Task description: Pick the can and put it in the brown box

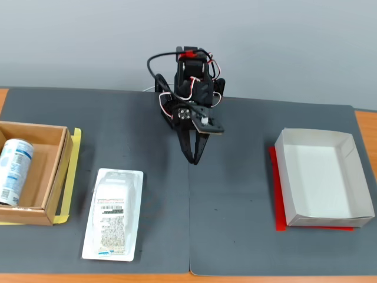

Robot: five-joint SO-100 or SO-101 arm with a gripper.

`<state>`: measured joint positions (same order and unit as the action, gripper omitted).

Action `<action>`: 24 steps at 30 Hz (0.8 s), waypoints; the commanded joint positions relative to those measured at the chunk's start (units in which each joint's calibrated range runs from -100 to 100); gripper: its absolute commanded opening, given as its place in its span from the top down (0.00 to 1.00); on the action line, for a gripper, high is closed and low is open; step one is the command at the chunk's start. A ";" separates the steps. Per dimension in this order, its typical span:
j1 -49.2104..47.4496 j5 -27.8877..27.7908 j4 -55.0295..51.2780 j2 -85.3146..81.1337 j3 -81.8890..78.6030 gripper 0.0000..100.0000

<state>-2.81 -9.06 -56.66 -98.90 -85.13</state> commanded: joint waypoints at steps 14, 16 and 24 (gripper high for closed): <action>2.40 0.46 0.03 -1.10 -12.06 0.99; 3.13 1.66 -0.06 -1.10 -12.88 0.99; 3.05 3.80 -8.91 -1.10 -9.98 0.99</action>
<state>-0.15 -5.59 -60.12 -99.15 -98.19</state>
